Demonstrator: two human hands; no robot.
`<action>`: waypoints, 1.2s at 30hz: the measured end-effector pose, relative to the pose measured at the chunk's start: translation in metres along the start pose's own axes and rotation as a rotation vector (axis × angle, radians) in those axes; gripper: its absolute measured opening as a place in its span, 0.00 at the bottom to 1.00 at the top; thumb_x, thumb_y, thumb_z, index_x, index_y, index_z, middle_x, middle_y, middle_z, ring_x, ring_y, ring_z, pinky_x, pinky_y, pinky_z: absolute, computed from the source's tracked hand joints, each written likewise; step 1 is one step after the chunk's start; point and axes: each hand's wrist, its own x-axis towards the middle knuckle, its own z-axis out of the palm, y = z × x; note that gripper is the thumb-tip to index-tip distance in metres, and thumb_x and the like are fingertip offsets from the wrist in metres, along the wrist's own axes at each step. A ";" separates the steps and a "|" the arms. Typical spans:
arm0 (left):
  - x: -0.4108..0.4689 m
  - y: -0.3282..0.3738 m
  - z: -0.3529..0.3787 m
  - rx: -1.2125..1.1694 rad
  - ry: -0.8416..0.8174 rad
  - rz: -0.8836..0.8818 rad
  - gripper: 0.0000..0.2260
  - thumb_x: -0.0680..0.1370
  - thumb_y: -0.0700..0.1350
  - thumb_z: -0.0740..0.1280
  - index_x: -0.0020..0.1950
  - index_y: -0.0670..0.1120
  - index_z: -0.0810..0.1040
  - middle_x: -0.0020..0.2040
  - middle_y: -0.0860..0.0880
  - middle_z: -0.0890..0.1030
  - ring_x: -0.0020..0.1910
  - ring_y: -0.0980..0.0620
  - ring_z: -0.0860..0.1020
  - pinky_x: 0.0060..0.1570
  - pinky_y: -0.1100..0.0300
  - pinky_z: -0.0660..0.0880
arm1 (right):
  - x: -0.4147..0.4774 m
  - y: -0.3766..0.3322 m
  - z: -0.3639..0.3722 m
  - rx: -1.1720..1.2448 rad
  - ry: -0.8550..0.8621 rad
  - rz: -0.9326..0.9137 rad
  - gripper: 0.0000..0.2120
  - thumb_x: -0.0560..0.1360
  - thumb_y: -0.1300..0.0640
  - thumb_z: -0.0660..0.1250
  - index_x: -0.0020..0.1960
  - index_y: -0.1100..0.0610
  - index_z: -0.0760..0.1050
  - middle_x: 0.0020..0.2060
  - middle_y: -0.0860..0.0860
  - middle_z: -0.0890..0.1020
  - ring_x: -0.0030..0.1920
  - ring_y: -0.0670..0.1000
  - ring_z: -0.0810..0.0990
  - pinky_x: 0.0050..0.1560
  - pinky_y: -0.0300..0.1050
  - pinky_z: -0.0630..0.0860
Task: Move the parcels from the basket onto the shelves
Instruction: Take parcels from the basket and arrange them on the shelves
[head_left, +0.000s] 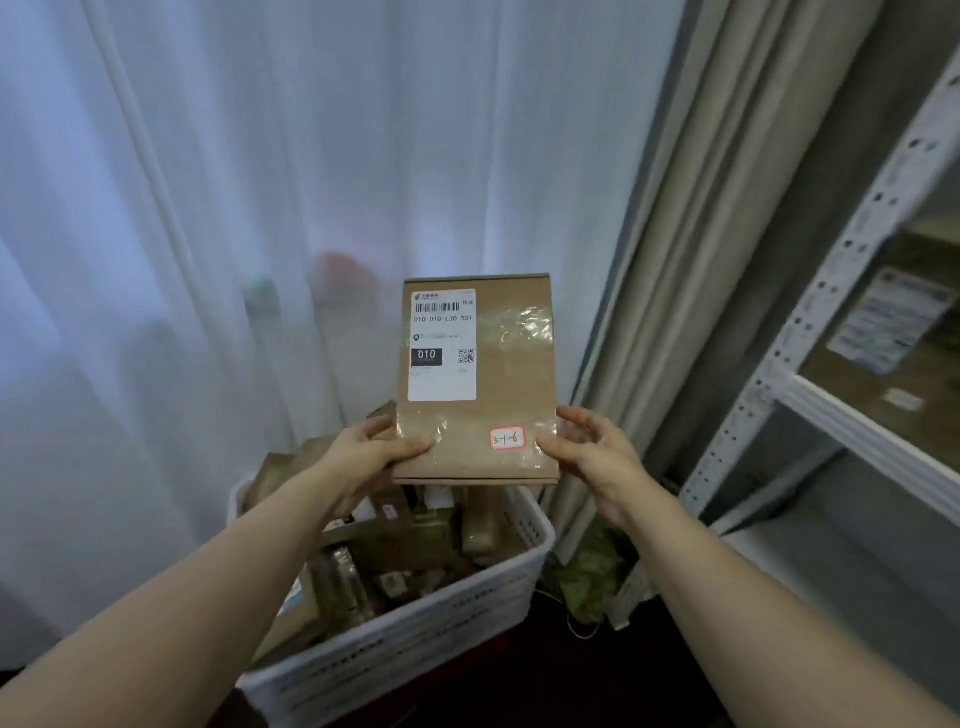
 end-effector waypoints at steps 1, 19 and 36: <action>-0.011 0.002 0.019 0.032 -0.033 0.023 0.26 0.69 0.38 0.75 0.65 0.40 0.71 0.54 0.44 0.81 0.47 0.48 0.81 0.43 0.57 0.81 | -0.016 -0.005 -0.021 0.009 0.017 -0.025 0.25 0.69 0.69 0.73 0.63 0.59 0.71 0.52 0.56 0.79 0.52 0.54 0.80 0.50 0.45 0.79; -0.107 0.047 0.288 0.163 -0.627 0.268 0.23 0.65 0.39 0.76 0.59 0.40 0.79 0.51 0.44 0.84 0.48 0.51 0.82 0.42 0.62 0.80 | -0.212 -0.086 -0.257 -0.004 0.503 -0.250 0.30 0.71 0.62 0.73 0.70 0.65 0.67 0.59 0.57 0.79 0.56 0.54 0.80 0.56 0.49 0.79; -0.133 0.081 0.362 0.244 -0.864 0.374 0.23 0.66 0.40 0.76 0.60 0.43 0.78 0.54 0.45 0.83 0.53 0.47 0.81 0.48 0.57 0.79 | -0.265 -0.112 -0.299 -0.008 0.729 -0.316 0.25 0.72 0.61 0.73 0.67 0.60 0.72 0.57 0.54 0.81 0.52 0.50 0.80 0.41 0.41 0.74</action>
